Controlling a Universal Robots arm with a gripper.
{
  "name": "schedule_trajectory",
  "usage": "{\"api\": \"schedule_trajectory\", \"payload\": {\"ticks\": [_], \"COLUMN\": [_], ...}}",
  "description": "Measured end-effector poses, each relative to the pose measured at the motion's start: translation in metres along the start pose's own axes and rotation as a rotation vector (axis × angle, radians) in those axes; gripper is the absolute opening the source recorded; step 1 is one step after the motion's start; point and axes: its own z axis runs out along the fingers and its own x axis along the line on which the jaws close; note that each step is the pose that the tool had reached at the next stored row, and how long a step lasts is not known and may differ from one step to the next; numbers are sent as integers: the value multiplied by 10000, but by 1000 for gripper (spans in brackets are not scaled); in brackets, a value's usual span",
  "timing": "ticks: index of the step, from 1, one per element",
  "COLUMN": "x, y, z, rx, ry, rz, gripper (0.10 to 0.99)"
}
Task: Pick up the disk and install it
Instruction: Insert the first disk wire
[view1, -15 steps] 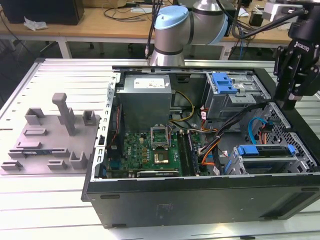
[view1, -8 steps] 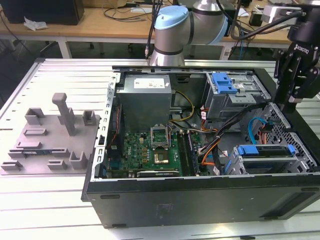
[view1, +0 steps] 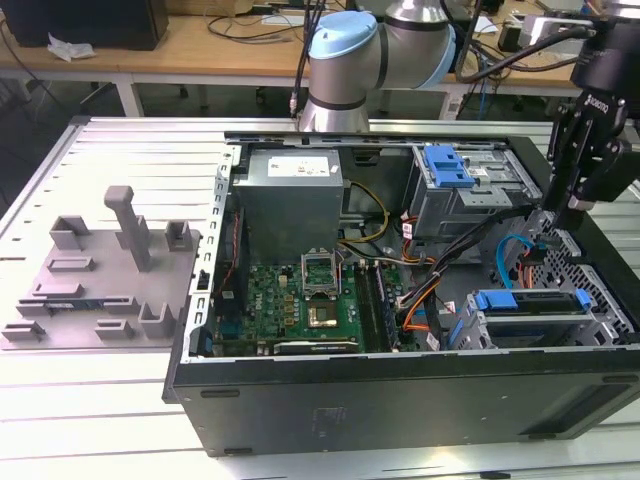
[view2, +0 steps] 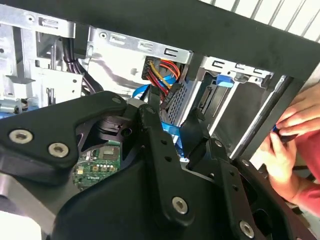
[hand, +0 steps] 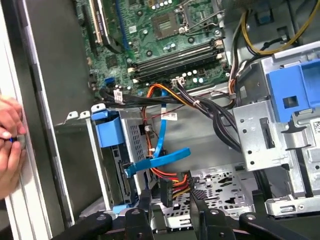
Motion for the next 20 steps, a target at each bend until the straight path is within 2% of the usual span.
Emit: {"api": "schedule_trajectory", "payload": {"ticks": [1,2,3,4,7,9,12,18,19,20], "x": [-24,-53,-67,-78,-88,-94,-102,-126,-128,-130], "y": [6,20,34,41,43,44,44,46,46,46], "z": [5,8,14,32,68,95,127,227,235,244], "rx": [48,108,137,156,188,223,257,258,259,259], "ry": [186,423,537,606,709,739,752,752,752,753], "rz": [11,24,28,24,8,-83,-191,-197,-197,-197], "gripper": [439,439,427,353,353,353,353,353,337,271]}}
